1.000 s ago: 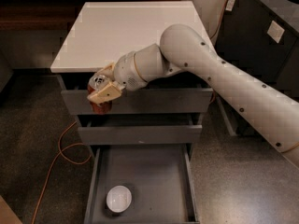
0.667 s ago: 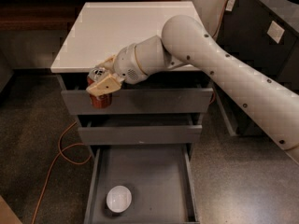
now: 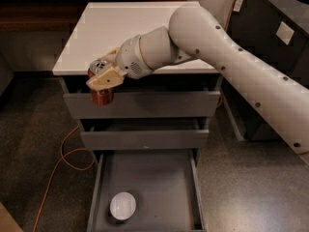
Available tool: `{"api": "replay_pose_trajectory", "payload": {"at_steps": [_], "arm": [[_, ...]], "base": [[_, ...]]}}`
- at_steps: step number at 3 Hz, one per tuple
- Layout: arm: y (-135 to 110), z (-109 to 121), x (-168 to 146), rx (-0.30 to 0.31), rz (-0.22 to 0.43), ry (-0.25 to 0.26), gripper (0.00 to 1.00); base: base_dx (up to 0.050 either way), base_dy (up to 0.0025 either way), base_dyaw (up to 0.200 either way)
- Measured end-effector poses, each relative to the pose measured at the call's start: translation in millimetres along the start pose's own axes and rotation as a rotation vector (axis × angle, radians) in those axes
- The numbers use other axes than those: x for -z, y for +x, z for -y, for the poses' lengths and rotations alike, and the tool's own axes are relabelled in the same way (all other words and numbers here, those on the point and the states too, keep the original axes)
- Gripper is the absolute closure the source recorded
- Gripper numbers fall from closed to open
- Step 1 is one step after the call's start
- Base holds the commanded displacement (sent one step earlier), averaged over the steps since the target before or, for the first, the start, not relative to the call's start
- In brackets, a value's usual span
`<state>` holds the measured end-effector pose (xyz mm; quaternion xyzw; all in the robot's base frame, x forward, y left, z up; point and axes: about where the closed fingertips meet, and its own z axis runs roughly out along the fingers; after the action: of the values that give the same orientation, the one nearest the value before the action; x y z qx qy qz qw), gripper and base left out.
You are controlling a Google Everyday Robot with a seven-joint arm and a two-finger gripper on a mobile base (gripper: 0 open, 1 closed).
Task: Pick coke can from bottom drawer and place on counter
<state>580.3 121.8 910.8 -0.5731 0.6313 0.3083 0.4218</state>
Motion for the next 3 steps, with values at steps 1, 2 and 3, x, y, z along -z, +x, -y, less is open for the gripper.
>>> {"api": "replay_pose_trajectory", "payload": {"at_steps": [1, 2, 3], "arm": [[-14, 8, 8, -0.044, 0.002, 0.013, 1.0], [-26, 18, 22, -0.084, -0.015, 0.038, 1.0], [-27, 36, 40, -0.152, -0.035, 0.062, 1.0]], "base": [[0.0, 0.0, 0.0], [0.0, 0.0, 0.0], [0.0, 0.0, 0.0]]}}
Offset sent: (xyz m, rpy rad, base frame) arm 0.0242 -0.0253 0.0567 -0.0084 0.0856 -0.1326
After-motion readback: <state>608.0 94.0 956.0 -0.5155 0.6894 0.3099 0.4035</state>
